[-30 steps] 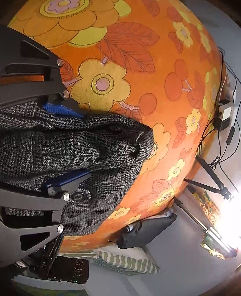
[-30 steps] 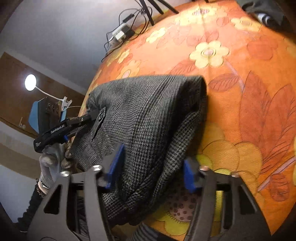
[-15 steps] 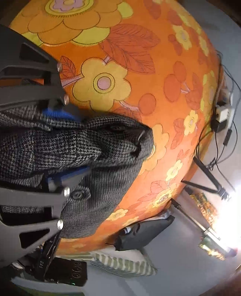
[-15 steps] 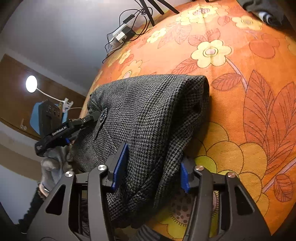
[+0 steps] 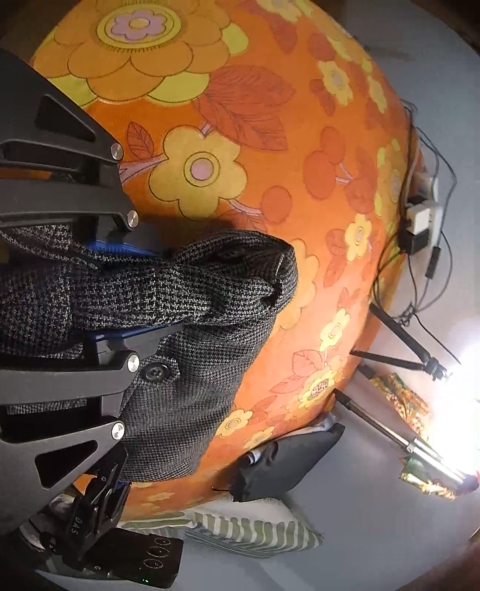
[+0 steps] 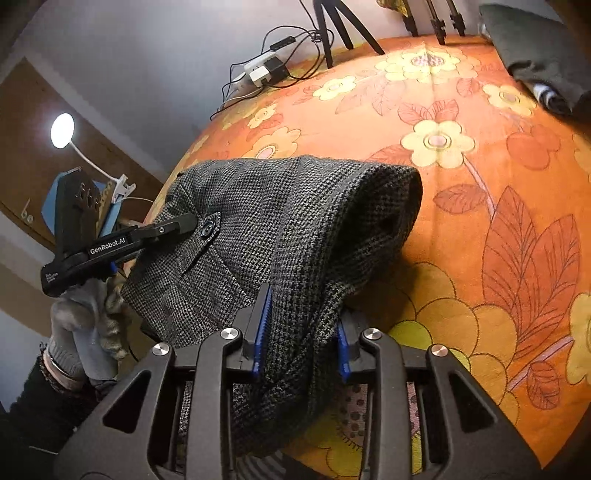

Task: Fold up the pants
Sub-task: 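Lift the folded shorts with both tools and carry them toward the garment stack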

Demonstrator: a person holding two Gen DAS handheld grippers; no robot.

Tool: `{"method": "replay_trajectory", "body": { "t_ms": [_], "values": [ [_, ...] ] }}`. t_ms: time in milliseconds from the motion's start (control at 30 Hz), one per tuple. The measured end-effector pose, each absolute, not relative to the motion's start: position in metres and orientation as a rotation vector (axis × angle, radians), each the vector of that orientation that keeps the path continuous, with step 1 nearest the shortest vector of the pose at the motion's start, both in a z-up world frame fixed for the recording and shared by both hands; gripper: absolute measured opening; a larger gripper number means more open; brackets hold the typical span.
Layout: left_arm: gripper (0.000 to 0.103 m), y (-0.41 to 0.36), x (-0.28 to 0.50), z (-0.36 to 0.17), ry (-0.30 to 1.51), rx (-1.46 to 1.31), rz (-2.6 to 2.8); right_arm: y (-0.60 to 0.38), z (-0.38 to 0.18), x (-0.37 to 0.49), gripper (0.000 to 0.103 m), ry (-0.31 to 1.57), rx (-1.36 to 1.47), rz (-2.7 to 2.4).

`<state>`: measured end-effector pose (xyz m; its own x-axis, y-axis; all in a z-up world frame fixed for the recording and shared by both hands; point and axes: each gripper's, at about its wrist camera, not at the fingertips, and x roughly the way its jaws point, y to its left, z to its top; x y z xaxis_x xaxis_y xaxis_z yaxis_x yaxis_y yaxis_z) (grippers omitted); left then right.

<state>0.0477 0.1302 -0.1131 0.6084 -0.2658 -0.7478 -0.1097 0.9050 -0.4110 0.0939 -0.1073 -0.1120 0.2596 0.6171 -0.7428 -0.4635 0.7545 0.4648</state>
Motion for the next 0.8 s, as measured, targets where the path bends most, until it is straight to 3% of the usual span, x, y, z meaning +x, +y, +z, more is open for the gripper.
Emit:
{"method": "replay_trajectory", "body": {
  "t_ms": [800],
  "values": [
    [0.022,0.085,0.029,-0.070,0.782,-0.257,-0.125,-0.104,-0.070,0.067,0.025,0.909,-0.009,0.745]
  ]
}}
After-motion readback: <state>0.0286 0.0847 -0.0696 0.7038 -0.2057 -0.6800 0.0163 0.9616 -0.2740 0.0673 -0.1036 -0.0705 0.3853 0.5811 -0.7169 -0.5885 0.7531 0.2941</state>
